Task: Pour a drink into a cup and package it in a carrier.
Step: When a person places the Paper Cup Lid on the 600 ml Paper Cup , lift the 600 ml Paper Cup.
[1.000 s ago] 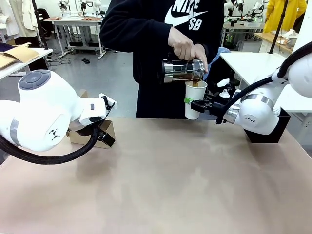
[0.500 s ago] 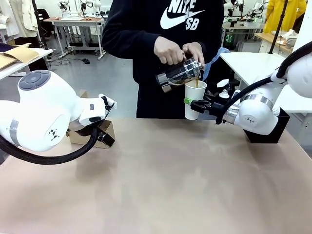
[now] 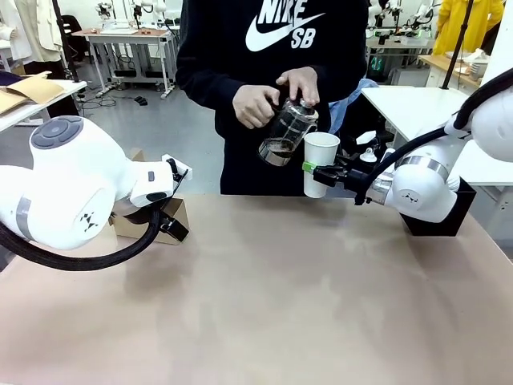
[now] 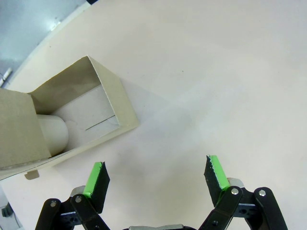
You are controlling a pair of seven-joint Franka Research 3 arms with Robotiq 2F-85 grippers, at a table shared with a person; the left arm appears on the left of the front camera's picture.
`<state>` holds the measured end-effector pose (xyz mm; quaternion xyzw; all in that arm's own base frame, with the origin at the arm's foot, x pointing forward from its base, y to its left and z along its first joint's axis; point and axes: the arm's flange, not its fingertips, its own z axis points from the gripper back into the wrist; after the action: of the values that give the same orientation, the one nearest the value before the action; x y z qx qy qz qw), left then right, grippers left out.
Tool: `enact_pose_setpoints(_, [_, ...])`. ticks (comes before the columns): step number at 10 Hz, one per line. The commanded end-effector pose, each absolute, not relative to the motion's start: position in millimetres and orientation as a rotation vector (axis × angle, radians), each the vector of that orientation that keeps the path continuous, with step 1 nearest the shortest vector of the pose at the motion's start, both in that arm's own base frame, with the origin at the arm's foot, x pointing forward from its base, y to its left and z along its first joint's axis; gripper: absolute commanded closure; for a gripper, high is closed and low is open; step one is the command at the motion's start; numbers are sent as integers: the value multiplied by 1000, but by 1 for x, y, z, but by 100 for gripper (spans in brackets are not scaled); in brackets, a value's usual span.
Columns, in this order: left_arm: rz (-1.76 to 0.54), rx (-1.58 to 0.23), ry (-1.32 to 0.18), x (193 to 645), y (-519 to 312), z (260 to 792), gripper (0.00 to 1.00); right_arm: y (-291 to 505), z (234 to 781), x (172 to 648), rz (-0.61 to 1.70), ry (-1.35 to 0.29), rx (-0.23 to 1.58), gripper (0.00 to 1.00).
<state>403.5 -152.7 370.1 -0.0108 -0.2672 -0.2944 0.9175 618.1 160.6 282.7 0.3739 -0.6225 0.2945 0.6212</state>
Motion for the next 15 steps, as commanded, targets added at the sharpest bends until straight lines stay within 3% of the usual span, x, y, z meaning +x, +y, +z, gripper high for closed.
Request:
enact_pose_setpoints(1, [-605, -25, -550, 404, -152, 370, 0, 164, 285, 618, 682, -1436, 841, 19])
enact_pose_setpoints(15, [-605, -25, -550, 404, -152, 370, 0, 164, 285, 618, 682, -1436, 841, 19])
